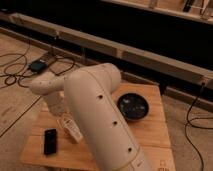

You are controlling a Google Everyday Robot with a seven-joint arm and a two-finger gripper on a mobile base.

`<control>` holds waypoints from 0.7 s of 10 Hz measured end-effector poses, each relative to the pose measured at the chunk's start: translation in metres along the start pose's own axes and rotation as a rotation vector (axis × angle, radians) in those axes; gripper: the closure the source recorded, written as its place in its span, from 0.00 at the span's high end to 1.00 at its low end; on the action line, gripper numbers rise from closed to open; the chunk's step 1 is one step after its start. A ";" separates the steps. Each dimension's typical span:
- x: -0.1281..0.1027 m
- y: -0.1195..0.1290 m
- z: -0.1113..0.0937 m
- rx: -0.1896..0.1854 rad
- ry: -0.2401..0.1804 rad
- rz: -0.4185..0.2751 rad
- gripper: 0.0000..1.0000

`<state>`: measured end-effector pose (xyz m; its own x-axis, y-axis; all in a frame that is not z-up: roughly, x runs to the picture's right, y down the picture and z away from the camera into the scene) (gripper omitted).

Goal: Stand the bottle upright

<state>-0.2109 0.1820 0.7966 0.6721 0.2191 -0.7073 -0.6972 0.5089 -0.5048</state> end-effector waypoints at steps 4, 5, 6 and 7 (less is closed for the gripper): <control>-0.002 -0.017 -0.057 -0.041 -0.239 -0.002 0.00; -0.002 -0.019 -0.067 -0.052 -0.295 -0.002 0.00; -0.002 -0.022 -0.077 -0.069 -0.364 0.001 0.00; -0.002 -0.024 -0.089 -0.093 -0.446 0.006 0.00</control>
<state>-0.2177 0.0955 0.7665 0.6956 0.5690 -0.4386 -0.7071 0.4344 -0.5580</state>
